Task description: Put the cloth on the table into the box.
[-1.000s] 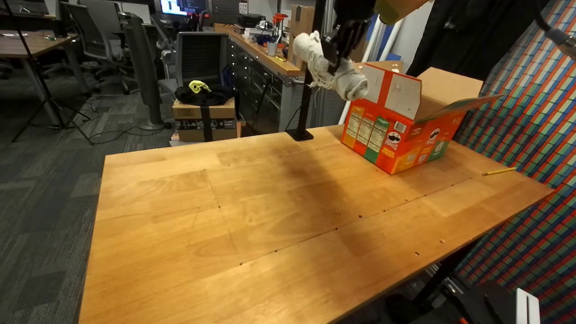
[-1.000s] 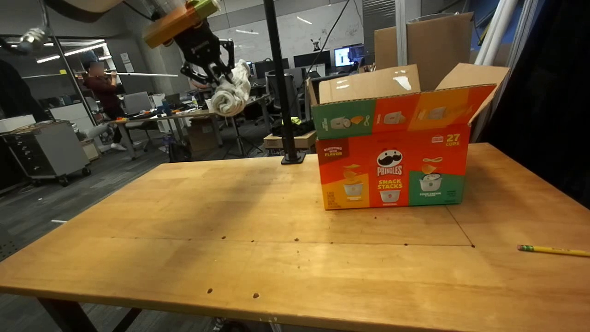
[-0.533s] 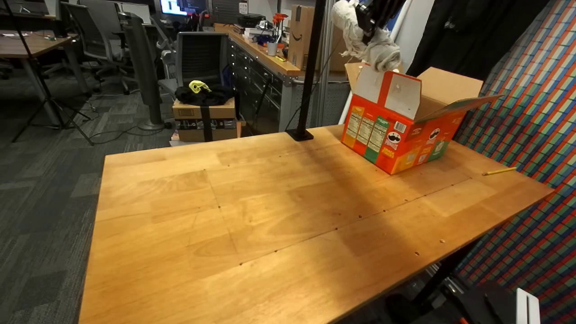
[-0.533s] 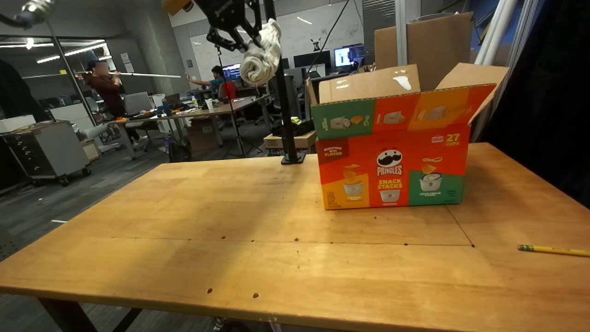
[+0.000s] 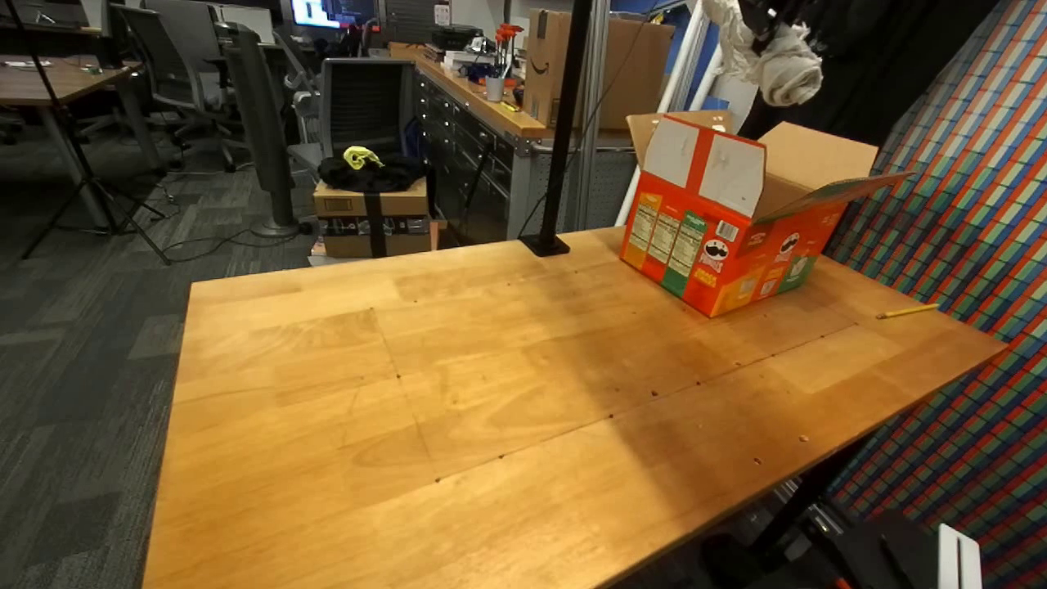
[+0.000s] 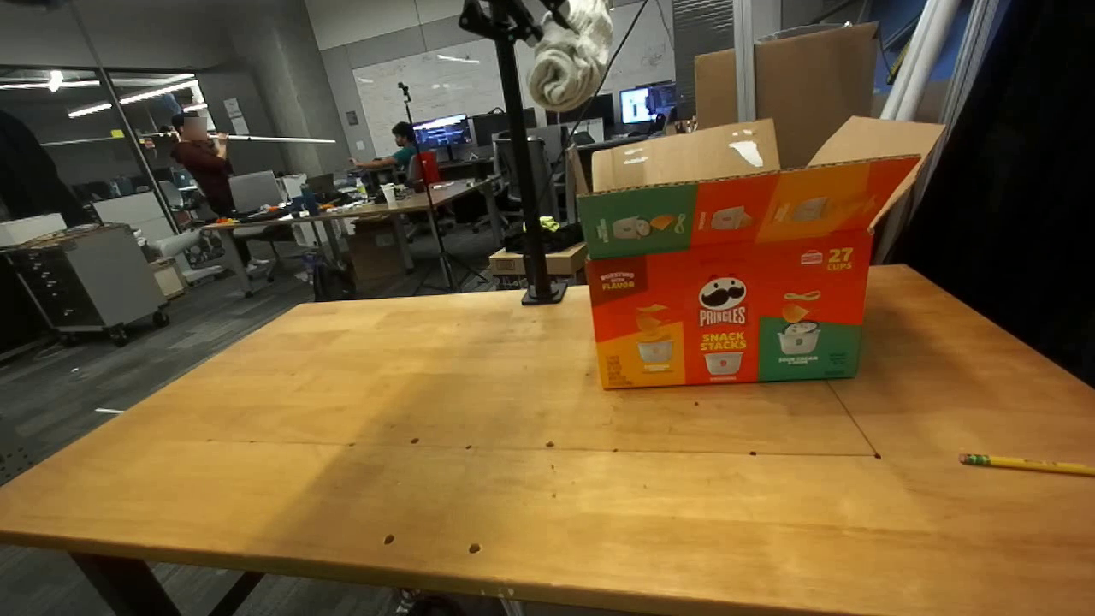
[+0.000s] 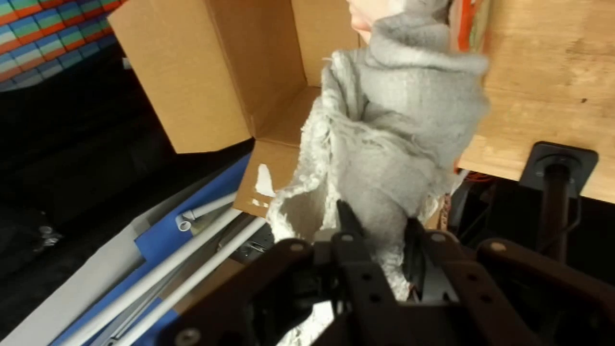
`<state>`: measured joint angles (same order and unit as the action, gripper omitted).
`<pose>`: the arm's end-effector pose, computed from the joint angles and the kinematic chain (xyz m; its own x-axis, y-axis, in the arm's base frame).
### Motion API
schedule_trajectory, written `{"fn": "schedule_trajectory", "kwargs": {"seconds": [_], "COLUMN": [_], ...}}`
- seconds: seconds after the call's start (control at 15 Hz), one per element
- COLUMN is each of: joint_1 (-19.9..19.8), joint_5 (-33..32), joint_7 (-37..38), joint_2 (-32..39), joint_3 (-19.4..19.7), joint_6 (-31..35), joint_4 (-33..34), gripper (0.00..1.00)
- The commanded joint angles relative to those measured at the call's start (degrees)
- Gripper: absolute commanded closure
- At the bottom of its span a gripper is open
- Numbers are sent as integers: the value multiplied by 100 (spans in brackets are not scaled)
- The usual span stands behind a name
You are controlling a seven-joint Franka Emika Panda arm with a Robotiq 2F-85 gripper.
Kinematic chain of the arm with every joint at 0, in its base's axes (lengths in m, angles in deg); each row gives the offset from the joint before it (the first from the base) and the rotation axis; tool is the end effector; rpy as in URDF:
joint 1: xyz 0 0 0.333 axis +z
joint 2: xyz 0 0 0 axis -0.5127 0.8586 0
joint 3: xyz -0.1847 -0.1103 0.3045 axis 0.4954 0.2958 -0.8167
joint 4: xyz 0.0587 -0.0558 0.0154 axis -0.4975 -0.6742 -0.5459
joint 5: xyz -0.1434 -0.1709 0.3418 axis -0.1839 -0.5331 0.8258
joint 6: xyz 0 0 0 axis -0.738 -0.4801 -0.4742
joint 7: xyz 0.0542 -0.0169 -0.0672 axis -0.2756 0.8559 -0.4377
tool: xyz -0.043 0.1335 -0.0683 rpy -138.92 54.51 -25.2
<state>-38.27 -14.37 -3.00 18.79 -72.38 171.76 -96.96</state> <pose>0.5295 -0.0870 0.6182 0.8872 0.2121 0.4097 -0.0269 -0.8628 0.5049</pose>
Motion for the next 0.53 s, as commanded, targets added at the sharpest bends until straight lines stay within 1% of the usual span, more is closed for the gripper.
{"fn": "schedule_trajectory", "kwargs": {"seconds": [0.0,0.2,0.47], "joint_1": [-127,-94,-135], "joint_5": [-332,-99,39], "joint_7": [100,-181,-428], "joint_2": [-69,-32,92], "joint_3": [120,368,679], "joint_6": [48,401,911], "joint_4": [-11,-226,-563], "gripper": [95,95,95]}}
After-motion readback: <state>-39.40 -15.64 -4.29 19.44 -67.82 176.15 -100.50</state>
